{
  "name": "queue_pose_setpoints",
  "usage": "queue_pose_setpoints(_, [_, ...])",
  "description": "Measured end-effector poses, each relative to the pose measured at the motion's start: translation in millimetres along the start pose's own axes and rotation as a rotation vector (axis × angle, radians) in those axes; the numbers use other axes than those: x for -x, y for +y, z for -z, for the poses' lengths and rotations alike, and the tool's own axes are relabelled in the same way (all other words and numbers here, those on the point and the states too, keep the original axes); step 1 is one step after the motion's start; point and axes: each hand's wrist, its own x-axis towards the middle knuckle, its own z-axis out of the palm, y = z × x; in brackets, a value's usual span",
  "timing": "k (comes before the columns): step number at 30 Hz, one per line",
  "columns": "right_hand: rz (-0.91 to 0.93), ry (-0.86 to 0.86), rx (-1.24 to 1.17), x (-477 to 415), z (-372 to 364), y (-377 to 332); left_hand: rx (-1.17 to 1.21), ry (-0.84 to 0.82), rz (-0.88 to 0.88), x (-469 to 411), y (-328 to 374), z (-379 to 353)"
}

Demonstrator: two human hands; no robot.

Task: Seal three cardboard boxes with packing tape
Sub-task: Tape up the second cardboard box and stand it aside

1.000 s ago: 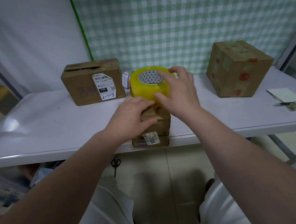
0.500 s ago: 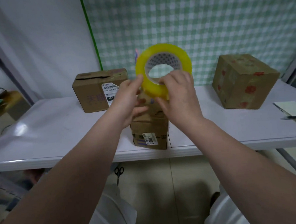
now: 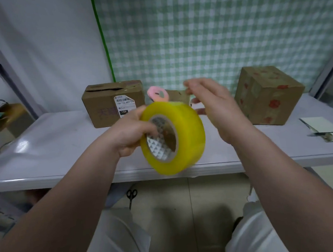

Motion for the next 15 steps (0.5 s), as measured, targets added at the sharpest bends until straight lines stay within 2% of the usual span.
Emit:
queue_pose_setpoints(1, [-0.099,-0.144,-0.017,0,2,-2,-0.017,-0.065,0.004,2,-2,-2])
queue_pose_setpoints(3, [-0.15,-0.396,-0.003,3,3,-2,-0.037,-0.159,0.025,6,-7,-7])
queue_pose_setpoints(5, [-0.143,-0.497,-0.042,8,1,2,0.002,-0.222,0.035,8,-13,-13])
queue_pose_setpoints(8, [-0.173,-0.418,-0.132,13,-4,9,0.094,-0.244,0.028,9,-28,-21])
queue_pose_setpoints(12, [-0.245,-0.278,-0.189,11,-10,17,0.185,-0.1,0.084,11,-38,-31])
queue_pose_setpoints(15, [-0.296,-0.194,-0.199,8,-11,22,0.187,0.011,0.035,18,-44,-40])
